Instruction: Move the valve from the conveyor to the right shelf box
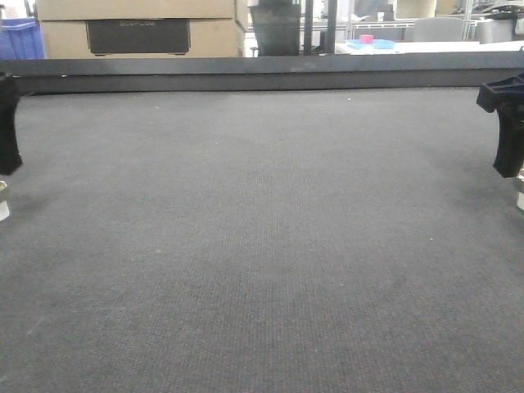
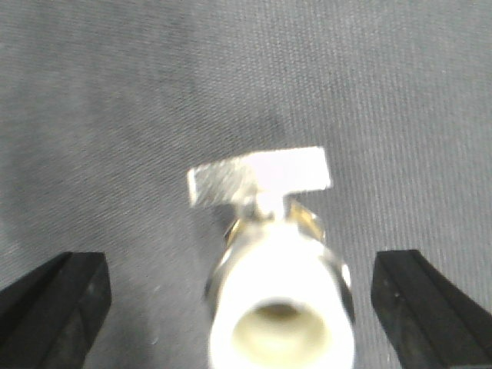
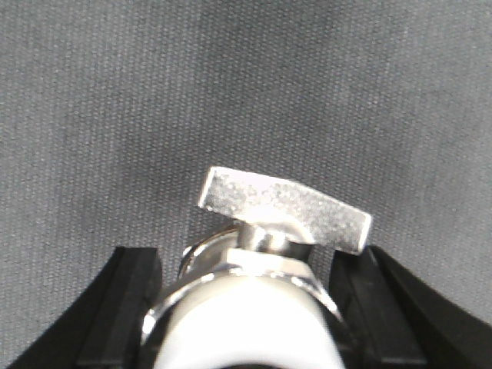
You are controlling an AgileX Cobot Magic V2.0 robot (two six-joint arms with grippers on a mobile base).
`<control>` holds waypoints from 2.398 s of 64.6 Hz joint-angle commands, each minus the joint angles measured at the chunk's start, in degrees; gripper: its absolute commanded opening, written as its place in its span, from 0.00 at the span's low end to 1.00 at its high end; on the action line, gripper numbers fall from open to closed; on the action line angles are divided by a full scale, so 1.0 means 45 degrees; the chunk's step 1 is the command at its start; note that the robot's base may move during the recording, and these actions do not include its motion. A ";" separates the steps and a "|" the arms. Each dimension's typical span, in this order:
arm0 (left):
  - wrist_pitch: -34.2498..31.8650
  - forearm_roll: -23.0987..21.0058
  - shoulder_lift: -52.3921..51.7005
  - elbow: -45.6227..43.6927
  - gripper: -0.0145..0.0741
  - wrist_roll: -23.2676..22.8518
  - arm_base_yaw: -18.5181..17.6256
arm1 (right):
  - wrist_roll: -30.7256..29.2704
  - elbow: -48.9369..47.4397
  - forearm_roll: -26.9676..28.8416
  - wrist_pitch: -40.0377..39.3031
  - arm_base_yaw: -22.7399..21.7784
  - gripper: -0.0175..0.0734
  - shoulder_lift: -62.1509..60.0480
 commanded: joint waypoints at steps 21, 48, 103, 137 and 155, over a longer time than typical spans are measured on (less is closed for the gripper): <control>-0.0215 -0.0700 0.0320 -0.0122 0.78 -0.0122 0.0060 | -0.0117 -0.0087 -0.0085 -0.0348 -0.0007 0.02 -0.0032; -0.0453 -0.0571 0.0320 -0.0122 0.04 -0.0366 0.0060 | -0.0117 -0.0087 -0.0085 -0.0348 -0.0007 0.02 -0.0032; -0.0317 -0.1014 -0.4602 -0.2259 0.04 -0.0366 0.0060 | -0.0117 -0.1871 -0.0085 0.0023 -0.0007 0.02 -0.5231; -0.0981 -0.1038 -0.6029 -0.2678 0.04 -0.0366 0.0060 | -0.0117 -0.3127 -0.0085 -0.0502 -0.0007 0.02 -0.6365; -0.0888 -0.0986 -0.6034 -0.2678 0.04 -0.0366 0.0060 | -0.0117 -0.3127 -0.0085 -0.0585 -0.0007 0.02 -0.6365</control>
